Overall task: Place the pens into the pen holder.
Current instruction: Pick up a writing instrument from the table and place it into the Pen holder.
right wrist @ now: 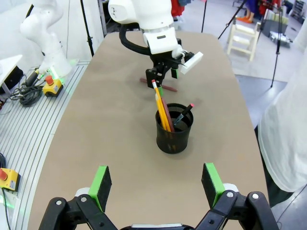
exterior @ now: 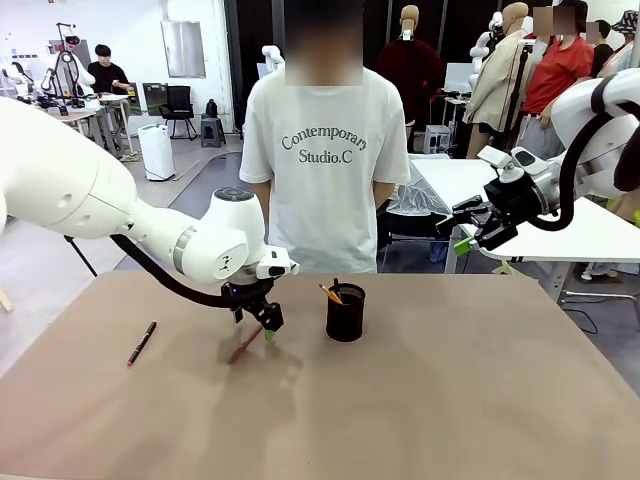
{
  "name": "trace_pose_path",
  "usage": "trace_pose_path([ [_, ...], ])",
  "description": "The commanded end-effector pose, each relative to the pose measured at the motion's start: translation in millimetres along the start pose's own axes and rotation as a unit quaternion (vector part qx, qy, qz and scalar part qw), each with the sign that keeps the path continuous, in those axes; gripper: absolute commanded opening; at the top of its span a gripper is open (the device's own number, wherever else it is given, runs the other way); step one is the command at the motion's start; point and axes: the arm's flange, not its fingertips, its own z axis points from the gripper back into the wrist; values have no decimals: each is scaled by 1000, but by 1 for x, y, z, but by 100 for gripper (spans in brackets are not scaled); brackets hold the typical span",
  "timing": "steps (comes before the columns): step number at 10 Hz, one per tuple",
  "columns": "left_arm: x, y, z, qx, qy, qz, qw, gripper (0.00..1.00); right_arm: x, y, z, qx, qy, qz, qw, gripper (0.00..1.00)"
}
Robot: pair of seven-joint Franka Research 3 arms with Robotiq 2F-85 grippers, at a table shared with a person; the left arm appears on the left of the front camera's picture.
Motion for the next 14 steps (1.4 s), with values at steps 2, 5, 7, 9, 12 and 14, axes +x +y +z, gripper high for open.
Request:
trace_pose_path([
  [2,11,2,-2,-2,24,40,999,100,3,0,0,-1,-3,-1,1000,100],
  [5,11,5,-2,0,29,50,998,46,3,0,0,-1,-3,-1,1000,100],
  [7,10,5,-1,-1,33,52,998,7,3,0,0,-1,-3,-1,1000,100],
  [9,10,5,-2,-6,39,52,998,0,3,0,0,-1,-3,-1,1000,100],
  [12,6,1,-6,-19,50,53,997,0,3,0,0,-1,-3,-1,1000,100],
  [14,2,4,3,-36,41,65,996,0,3,0,0,-1,-3,-1,1000,100],
])
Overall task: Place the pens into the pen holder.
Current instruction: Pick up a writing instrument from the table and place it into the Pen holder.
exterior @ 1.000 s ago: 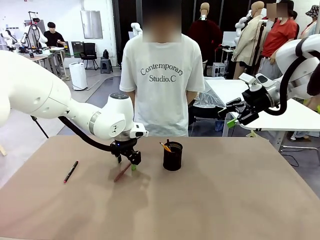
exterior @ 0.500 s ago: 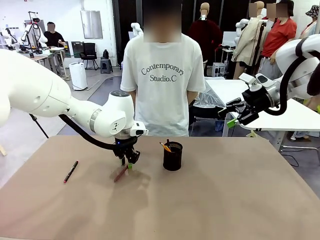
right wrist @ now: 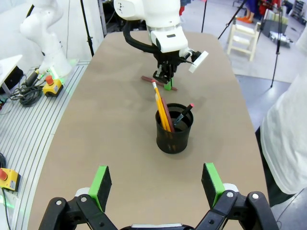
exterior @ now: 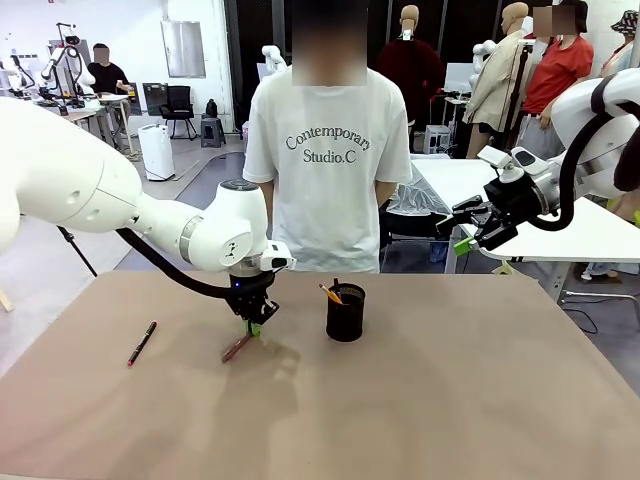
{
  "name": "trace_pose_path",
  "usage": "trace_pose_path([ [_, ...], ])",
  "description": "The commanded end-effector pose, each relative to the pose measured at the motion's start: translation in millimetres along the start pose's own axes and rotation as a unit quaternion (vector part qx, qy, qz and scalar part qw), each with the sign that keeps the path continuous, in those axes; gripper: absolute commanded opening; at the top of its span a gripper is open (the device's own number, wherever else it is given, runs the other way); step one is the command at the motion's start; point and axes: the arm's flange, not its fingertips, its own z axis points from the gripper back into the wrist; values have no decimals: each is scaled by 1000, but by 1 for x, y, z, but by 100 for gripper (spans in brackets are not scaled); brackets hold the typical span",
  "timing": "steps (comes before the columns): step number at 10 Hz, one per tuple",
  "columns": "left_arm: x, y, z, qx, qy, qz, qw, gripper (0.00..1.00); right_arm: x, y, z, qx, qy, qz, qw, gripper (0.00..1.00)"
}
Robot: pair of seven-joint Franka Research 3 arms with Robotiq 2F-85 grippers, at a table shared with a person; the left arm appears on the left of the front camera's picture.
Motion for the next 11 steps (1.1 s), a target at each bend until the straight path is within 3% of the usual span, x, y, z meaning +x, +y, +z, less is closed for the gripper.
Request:
trace_pose_path([
  [1,-12,1,8,-45,-8,17,999,0,3,0,0,-1,-3,-1,1000,100],
  [3,-27,13,54,-130,-72,9,989,0,3,0,0,-1,-3,-1,1000,100],
  [6,-55,30,124,-250,-179,-57,950,0,3,0,0,-1,-3,-1,1000,100],
  [7,-61,35,139,-273,-241,-85,928,0,3,0,0,-1,-3,-1,1000,100],
  [9,-71,40,158,-352,-344,-159,856,0,3,0,0,-1,-3,-1,1000,100],
  [11,-70,45,164,-392,-429,-183,793,0,3,0,0,-1,-3,-1,1000,100],
])
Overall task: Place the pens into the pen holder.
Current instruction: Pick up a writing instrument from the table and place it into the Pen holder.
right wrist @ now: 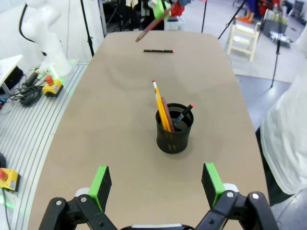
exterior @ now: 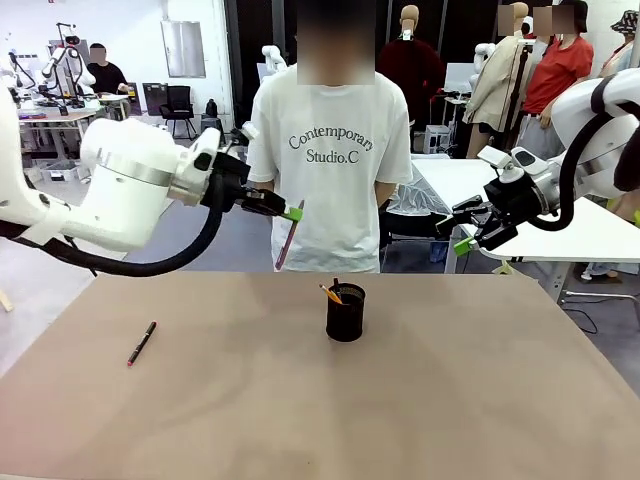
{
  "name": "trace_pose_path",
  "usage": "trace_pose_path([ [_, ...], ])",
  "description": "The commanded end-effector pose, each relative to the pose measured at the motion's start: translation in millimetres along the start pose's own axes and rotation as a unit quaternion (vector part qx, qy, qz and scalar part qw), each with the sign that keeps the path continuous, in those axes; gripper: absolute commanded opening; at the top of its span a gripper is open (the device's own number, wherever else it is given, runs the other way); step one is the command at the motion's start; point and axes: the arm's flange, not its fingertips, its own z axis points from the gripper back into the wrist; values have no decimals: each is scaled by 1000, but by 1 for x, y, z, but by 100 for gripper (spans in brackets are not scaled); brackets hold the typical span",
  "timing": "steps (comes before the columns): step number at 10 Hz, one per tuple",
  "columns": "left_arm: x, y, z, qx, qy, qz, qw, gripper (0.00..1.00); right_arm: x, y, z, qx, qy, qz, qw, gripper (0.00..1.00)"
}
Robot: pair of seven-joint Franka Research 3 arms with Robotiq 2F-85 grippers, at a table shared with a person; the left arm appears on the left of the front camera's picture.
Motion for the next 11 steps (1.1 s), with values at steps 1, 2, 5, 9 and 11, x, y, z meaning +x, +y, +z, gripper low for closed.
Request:
trace_pose_path([
  [1,-39,10,11,-90,-61,-55,993,0,4,0,0,-1,-3,-1,1000,100],
  [2,-41,11,9,-122,-85,-114,982,0,4,0,0,-1,-3,-1,1000,100],
  [5,-40,9,3,-166,-185,-180,952,0,4,0,0,-1,-3,-1,1000,100],
  [9,-33,10,7,-130,-118,-161,971,0,4,0,0,-1,-3,-1,1000,100],
  [11,-39,21,-3,-178,-147,-184,955,0,4,0,0,-1,-3,-1,1000,100],
])
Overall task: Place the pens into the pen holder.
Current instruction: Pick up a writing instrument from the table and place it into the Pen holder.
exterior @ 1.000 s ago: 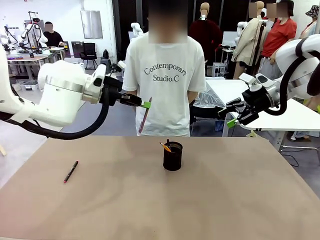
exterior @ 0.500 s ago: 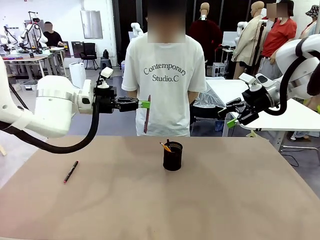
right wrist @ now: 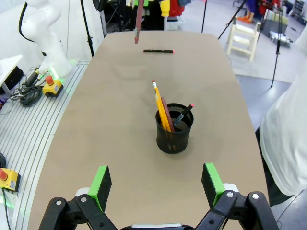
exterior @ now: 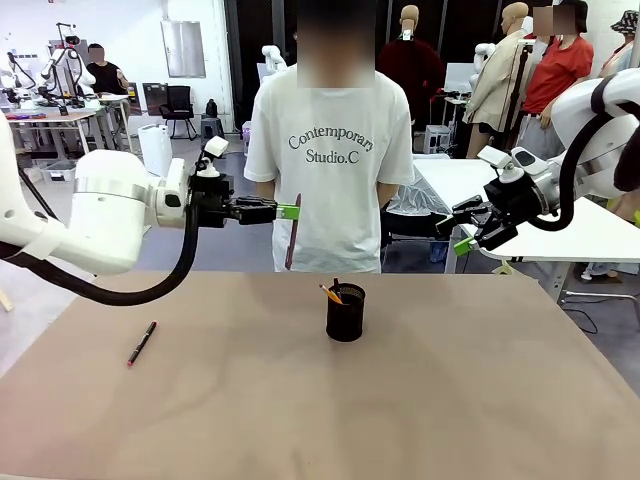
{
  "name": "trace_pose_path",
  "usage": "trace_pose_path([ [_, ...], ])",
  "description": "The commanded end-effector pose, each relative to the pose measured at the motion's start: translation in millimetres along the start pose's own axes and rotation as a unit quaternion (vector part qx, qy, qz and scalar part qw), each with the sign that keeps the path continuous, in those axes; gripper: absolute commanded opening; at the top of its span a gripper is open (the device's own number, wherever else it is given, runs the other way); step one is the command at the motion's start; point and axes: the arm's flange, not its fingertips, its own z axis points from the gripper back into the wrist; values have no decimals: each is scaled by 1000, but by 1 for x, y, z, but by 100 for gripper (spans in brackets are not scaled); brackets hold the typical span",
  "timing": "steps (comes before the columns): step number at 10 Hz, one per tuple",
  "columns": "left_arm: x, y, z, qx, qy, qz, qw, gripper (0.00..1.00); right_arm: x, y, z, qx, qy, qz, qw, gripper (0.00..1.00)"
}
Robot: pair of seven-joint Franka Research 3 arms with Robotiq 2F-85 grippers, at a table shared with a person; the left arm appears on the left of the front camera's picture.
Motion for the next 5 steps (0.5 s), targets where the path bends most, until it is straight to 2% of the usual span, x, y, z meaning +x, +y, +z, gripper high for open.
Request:
trace_pose_path([
  [1,-13,20,-18,-63,-53,-1,997,0,4,0,0,-1,-3,-1,1000,100],
  [3,-23,41,-45,-77,-70,-46,993,0,4,0,0,-1,-3,-1,1000,100],
  [5,-38,59,-78,-88,-80,-65,991,0,4,0,0,-1,-3,-1,1000,100],
])
